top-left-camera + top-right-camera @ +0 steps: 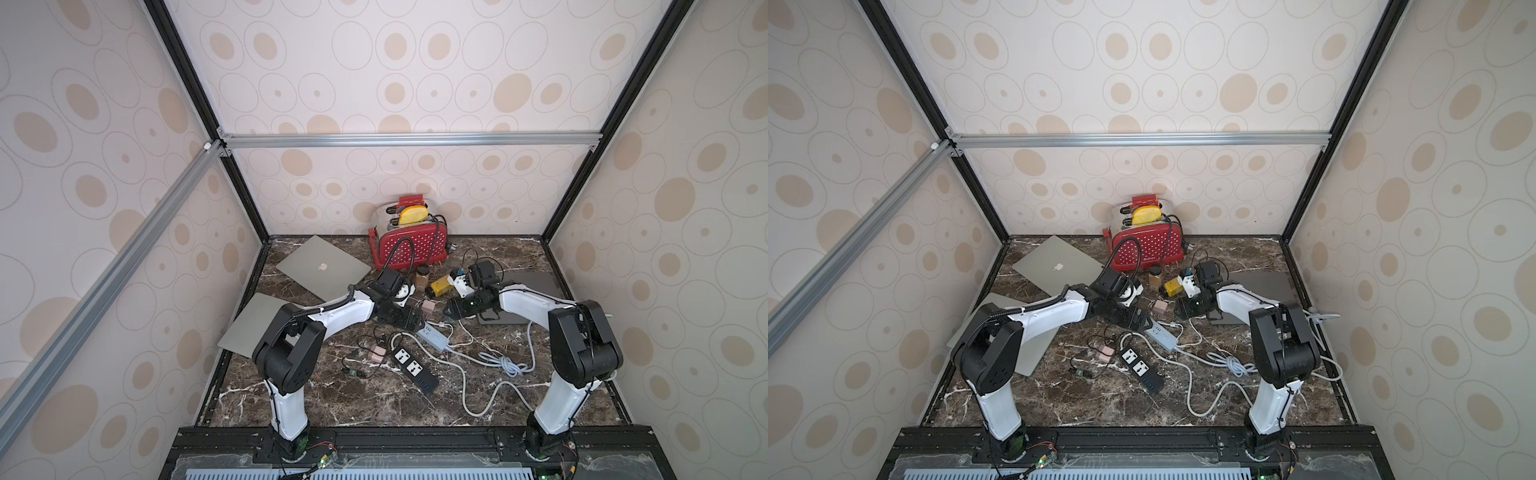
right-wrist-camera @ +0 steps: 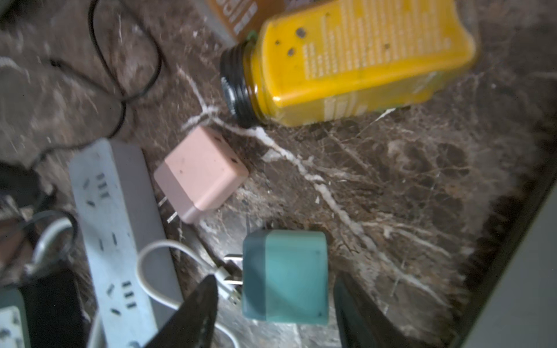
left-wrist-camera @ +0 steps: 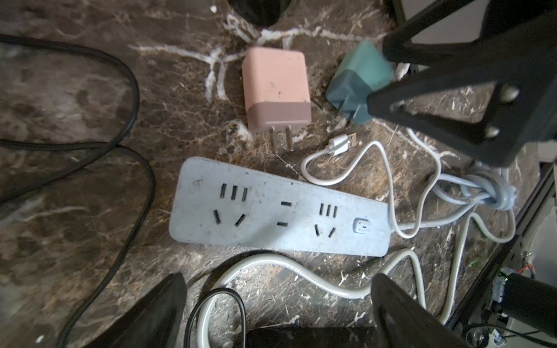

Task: Unplug the laptop charger
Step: Place the plug at the center of the board, then reset both arms

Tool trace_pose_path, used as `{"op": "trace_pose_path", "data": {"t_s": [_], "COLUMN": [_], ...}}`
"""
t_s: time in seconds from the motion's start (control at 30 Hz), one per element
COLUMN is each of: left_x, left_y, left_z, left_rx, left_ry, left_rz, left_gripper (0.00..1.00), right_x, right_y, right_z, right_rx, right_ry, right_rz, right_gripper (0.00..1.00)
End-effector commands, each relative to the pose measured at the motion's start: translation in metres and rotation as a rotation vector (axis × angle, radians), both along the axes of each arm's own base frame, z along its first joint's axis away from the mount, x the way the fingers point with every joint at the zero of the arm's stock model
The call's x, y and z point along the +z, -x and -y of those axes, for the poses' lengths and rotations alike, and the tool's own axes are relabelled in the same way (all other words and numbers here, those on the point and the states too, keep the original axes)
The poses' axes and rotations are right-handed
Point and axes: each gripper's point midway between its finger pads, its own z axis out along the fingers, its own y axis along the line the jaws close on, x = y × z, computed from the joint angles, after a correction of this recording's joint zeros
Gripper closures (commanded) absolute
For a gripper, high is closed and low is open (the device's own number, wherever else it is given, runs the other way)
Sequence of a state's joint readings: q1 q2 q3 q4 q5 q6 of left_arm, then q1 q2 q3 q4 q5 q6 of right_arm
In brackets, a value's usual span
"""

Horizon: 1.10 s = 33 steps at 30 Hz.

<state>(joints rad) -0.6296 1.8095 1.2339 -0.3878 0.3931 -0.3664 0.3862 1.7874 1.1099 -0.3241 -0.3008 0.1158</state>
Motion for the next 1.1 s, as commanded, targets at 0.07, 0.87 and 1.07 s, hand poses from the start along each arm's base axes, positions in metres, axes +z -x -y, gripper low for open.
{"op": "trace_pose_path", "data": {"t_s": [0.07,0.87,1.07], "left_x": [0.061,0.124,0.091], "left_y": [-0.02,-0.025,-0.024], "left_z": [-0.028,-0.2,-0.241], "left_rx": [0.068,0.686,0.727], "left_ry": [-0.076,-0.463,-0.599], "left_rz": [0.237,0.833,0.831], "left_gripper": [0.01,0.01,0.01], "right_x": [0.014,0.091,0.083], "right_y": [0.003,0.004,-0.012], "right_z": [0.011,0.147,0.154], "right_rx": [0.001,-0.416,-0.367], "right_ry": [0.05,0.185,0.257], "right_rz": [0.038,0.554,0.719], "right_gripper": [0.26,0.0,0.0]}}
